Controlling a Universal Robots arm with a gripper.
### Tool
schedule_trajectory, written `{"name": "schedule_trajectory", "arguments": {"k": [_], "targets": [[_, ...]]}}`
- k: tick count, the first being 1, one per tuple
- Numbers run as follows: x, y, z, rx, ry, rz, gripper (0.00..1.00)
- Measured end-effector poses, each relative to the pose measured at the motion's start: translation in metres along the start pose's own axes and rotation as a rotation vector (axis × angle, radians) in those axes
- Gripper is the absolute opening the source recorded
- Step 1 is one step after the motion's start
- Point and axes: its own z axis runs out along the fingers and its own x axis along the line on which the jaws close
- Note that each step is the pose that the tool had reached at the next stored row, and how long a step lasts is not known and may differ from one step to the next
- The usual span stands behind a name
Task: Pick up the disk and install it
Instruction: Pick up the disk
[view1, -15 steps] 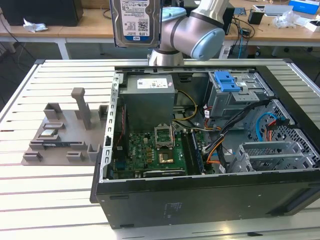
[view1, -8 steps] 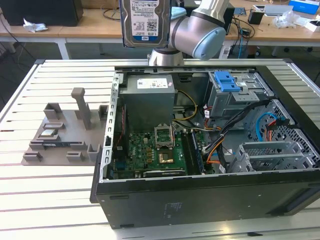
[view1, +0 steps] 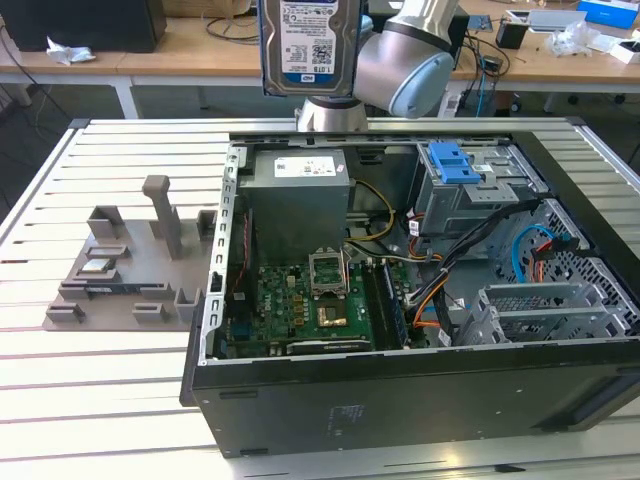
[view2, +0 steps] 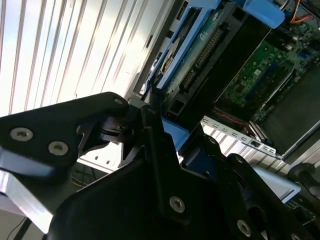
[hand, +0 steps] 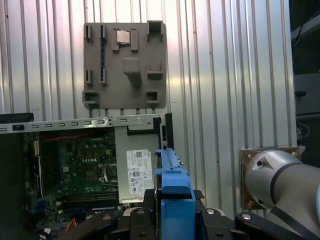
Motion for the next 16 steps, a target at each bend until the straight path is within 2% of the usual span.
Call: {"name": "schedule_trajectory", "arguments": {"k": [8,10,13,16], "targets": [[0.0153,-0.0012,-0.0003,0.0,0.0,0.0,0.37],[0.0198,-0.0015,-0.0005,0.0,0.0001,0.0,0.37],[0.0305,-0.0023,-0.0007,-0.0001,0.0001,0.0,0.37],[0.0361,-0.0029,-0.0008,0.0,0.0001,0.0,0.37]]}}
